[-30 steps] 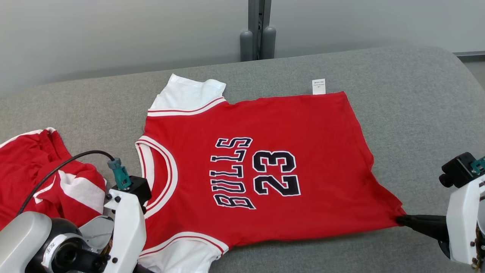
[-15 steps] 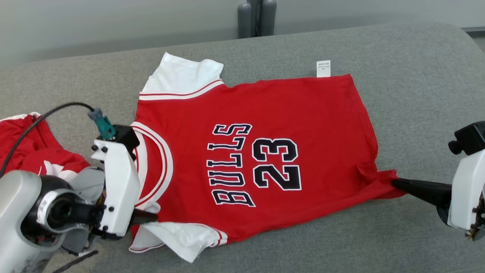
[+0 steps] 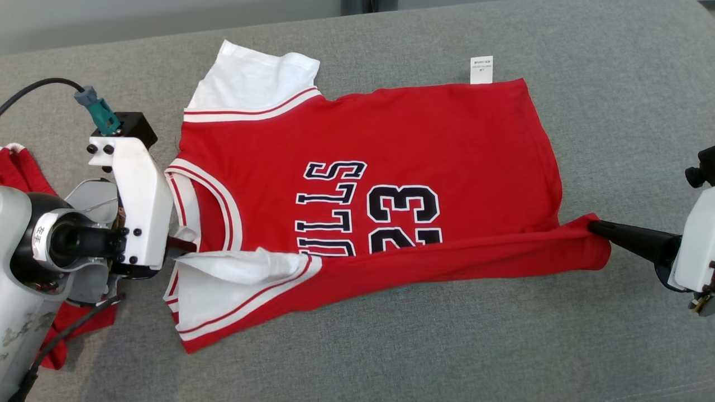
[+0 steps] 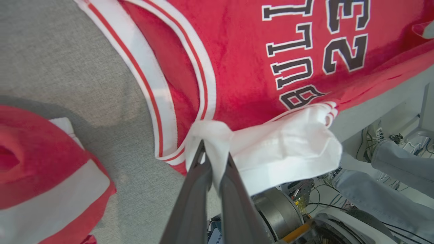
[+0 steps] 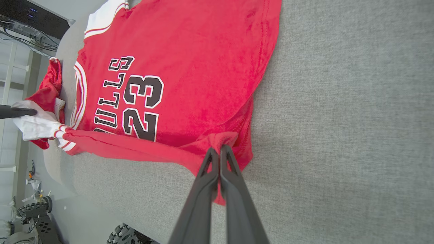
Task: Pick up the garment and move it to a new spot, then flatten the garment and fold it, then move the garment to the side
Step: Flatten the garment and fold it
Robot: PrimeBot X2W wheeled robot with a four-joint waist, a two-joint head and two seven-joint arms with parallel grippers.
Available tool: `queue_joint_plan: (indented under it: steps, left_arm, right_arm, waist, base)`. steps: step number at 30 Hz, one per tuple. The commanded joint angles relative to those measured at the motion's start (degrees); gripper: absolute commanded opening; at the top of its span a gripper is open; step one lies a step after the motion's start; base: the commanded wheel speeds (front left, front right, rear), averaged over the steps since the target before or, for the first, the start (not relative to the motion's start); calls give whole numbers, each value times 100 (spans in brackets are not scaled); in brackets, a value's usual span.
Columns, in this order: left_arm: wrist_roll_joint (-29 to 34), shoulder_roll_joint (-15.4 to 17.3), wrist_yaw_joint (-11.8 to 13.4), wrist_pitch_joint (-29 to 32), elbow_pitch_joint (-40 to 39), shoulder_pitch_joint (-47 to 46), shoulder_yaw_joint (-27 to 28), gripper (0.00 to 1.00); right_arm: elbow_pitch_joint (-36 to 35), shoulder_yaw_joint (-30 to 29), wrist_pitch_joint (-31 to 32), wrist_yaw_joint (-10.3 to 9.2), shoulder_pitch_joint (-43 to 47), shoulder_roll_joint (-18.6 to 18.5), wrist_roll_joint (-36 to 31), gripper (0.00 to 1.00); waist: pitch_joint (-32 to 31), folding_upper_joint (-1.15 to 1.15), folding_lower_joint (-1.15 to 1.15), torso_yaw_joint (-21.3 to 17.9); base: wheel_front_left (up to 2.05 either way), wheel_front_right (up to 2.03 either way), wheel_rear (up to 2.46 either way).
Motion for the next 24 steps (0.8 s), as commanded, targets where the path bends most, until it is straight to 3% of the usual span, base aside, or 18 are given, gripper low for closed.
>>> queue_joint_plan:
  steps: [1, 24]
  left_arm:
    - [67, 34, -37, -21, 48, -100, -1, 0]
    - [580, -388, -306, -642, 1243, -830, -199, 0]
  right_arm:
    - [41, -23, 12, 3, -5, 17, 24, 0]
    - [242, -322, -362, 3, -259, 608, -553, 0]
  waist:
    - [19, 0, 0, -11]
    - [458, 0, 0, -86]
  base:
    - [0, 0, 0]
    - [0, 0, 0]
